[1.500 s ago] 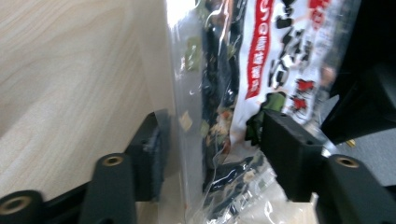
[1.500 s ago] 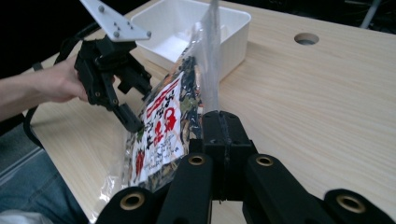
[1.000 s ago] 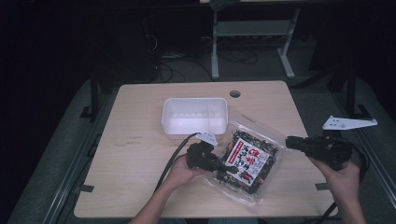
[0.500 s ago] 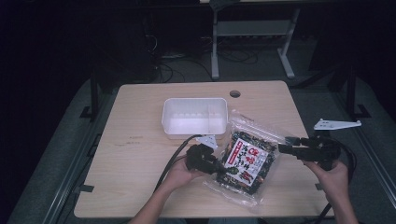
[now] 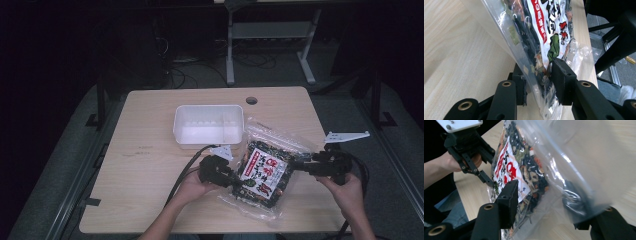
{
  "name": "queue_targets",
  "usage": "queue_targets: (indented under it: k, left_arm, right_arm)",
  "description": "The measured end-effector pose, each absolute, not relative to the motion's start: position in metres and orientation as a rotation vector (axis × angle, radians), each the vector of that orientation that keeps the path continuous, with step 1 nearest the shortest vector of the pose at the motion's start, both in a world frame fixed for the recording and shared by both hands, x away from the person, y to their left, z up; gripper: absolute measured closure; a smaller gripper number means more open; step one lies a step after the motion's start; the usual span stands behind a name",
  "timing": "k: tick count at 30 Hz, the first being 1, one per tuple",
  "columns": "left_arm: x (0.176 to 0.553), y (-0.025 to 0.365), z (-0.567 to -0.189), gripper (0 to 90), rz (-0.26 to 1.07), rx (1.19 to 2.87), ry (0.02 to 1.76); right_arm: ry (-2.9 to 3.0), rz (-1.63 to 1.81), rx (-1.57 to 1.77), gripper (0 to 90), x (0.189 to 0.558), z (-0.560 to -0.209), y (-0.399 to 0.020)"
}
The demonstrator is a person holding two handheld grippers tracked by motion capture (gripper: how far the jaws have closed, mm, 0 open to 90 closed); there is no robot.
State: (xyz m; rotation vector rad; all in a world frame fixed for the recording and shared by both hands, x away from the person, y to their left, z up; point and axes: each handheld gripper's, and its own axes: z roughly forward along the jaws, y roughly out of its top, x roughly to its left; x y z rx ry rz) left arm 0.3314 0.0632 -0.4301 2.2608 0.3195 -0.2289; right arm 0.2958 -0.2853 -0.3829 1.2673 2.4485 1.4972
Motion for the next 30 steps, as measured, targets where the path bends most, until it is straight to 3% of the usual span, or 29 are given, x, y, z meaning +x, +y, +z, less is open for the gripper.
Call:
queue_targets:
  k: [5,9,20,30]
  left_arm:
    - [0.329,0.063,-0.428,66.1,-0.216,2.264,0.298]
    - [0.328,0.063,-0.428,66.6,-0.211,2.268,0.296]
    - [0.328,0.067,-0.428,66.2,-0.215,2.261,0.305]
    - [0.329,0.071,-0.425,57.6,-0.179,2.266,0.313]
  right_arm:
    - [2.509,1.52,1.245,50.3,0.297,-0.388,-0.279]
    - [2.551,1.532,1.212,63.2,0.298,-0.388,-0.273]
    - [2.562,1.669,1.19,72.0,0.296,-0.385,-0.276]
    - [2.558,1.722,1.142,75.6,0.29,-0.375,-0.273]
